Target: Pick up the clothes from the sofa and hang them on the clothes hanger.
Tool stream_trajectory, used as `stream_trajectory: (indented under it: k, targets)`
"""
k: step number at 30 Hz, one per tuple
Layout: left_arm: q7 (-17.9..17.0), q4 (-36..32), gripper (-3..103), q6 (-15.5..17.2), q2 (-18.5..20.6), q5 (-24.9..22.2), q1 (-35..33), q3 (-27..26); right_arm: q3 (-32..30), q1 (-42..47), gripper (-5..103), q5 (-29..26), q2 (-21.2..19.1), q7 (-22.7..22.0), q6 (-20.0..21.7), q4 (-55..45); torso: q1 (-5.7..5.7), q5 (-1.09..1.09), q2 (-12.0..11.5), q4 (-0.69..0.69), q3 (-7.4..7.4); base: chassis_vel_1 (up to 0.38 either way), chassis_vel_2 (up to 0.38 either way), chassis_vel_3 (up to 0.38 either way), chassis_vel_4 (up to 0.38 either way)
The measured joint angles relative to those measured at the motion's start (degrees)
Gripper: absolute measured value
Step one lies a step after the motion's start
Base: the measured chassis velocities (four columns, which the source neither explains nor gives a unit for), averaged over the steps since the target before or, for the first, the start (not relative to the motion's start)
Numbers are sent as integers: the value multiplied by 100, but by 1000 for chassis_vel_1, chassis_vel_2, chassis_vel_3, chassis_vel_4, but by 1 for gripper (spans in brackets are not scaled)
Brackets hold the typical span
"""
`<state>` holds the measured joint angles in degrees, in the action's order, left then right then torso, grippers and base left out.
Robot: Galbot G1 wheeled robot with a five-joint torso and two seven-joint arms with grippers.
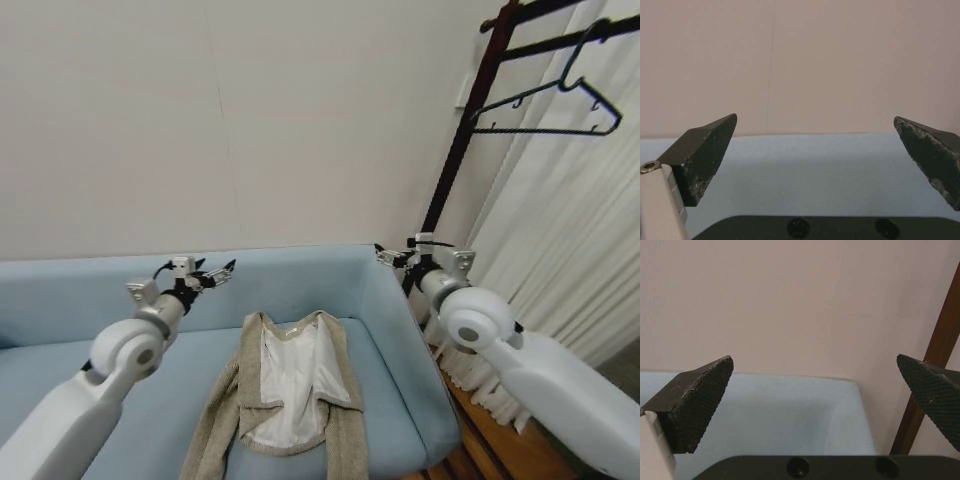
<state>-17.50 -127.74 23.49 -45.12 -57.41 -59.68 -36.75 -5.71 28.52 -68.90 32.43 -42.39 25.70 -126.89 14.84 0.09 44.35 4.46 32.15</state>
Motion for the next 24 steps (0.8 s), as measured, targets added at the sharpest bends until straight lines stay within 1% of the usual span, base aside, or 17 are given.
stream_trajectory:
  k: [1,3,7,8,11,13,14,17,18,19,20,22,23,24]
  targets:
    - [-36,-148,100,1,-16,122,-166,-156,-54,-12,100,19,-91,35,6,-64,0,0,0,2,0,0,0,0,0]
    - [-42,-250,100,-7,-29,216,-282,-256,-113,-27,100,42,-168,65,16,-95,0,0,0,2,0,0,0,0,0]
    - [-38,-652,100,-20,-88,520,-610,-591,-360,-241,100,106,-419,62,81,-265,1,0,0,0,1,0,0,0,0]
    - [-38,-652,100,-20,-88,520,-610,-591,-360,-241,100,106,-419,62,81,-265,1,0,0,0,1,0,0,0,0]
    - [24,-784,100,-20,-106,595,-813,-774,-436,-488,100,165,-615,58,116,-369,1,1,0,-1,1,0,0,0,0]
    - [85,-773,100,-24,-127,640,-862,-791,-457,-796,100,139,-775,-30,188,-347,1,0,-1,-1,1,0,0,0,0]
    - [85,-773,100,-24,-127,640,-862,-791,-457,-796,100,139,-775,-30,188,-347,1,0,-1,-1,1,0,0,0,0]
    - [141,-687,100,-28,-157,678,-787,-701,-325,-1533,100,-138,-1004,-145,275,-7,2,-1,-1,2,1,0,0,0,0]
    - [146,-662,100,-29,-166,687,-760,-673,-231,-1845,100,-266,-1028,-133,308,189,2,0,-1,2,1,0,0,0,0]
    - [146,-662,100,-29,-166,687,-760,-673,-231,-1845,100,-266,-1028,-133,308,189,2,0,-1,2,1,0,0,0,0]
    - [152,-643,100,-29,-174,697,-728,-646,-110,-2170,100,-413,-1029,-111,357,388,2,2,-1,2,1,0,0,0,0]
    - [154,-601,100,-25,-183,712,-644,-573,185,-2914,100,-757,-953,-108,492,775,3,2,-1,1,2,0,0,0,0]
    - [153,-582,100,-23,-186,723,-613,-544,406,-3328,100,-919,-887,-166,544,953,3,1,-2,1,2,0,0,0,0]
    - [153,-558,100,-18,-192,731,-589,-521,747,-3848,100,-1126,-779,-328,580,1170,3,0,-1,1,1,0,0,0,0]
